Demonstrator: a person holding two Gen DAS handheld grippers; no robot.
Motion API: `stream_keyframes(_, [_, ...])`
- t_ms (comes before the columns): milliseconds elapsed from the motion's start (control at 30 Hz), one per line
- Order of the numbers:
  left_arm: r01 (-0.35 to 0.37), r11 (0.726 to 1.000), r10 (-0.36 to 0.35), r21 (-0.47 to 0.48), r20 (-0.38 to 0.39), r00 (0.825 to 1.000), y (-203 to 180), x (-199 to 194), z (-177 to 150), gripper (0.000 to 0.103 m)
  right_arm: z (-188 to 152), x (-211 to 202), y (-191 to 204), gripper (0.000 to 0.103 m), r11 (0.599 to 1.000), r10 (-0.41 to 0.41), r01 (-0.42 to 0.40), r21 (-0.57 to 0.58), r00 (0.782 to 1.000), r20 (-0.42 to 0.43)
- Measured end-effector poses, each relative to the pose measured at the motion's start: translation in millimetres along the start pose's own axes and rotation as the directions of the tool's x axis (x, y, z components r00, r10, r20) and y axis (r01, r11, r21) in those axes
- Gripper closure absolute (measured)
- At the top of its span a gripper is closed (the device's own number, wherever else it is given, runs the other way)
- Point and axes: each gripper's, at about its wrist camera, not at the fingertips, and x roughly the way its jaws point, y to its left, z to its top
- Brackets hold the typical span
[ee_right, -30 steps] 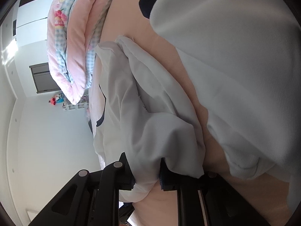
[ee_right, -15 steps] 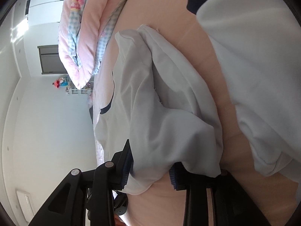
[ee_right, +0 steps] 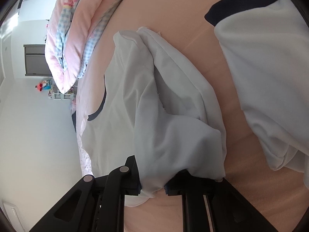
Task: Fold clothes
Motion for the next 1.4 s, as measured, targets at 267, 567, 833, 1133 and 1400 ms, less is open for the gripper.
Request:
stream_keyframes(267, [-0.091,0.987,0.087,0.131,0.035,0.996,-18.5,-14.9,-15.2,0.089,-8.1,-11.5,8.5,0.089,0.998,0.006,-0.005,-0.057,1.000,0.009])
stream_keyframes(567, [-0.062,0.992,0.061,0.107,0.009,0.998,-8.6,-36.0,-29.1,0.089,-30.4,-44.1,-5.5,0.090,0.997,0.019,-0.019,-0.069,1.000,-0.004])
stream_keyframes(833, [-0.082,0.982,0.083,0.171,-0.003,0.997,-13.2,-55.8,-44.2,0.089,-46.5,-57.8,1.9,0.089,0.992,0.006,-0.009,-0.125,1.000,-0.022])
stream_keyframes(1133, [-0.079,0.985,0.086,0.153,-0.042,0.995,4.8,-66.7,-55.7,0.089,-62.3,-66.9,0.1,0.089,0.987,-0.016,0.010,-0.163,0.999,-0.039])
stream_keyframes(1400, [-0.081,0.983,0.091,0.162,-0.056,0.994,11.9,-76.6,-68.5,0.089,-72.7,-75.2,-14.9,0.089,0.993,0.002,-0.008,-0.121,0.999,-0.049])
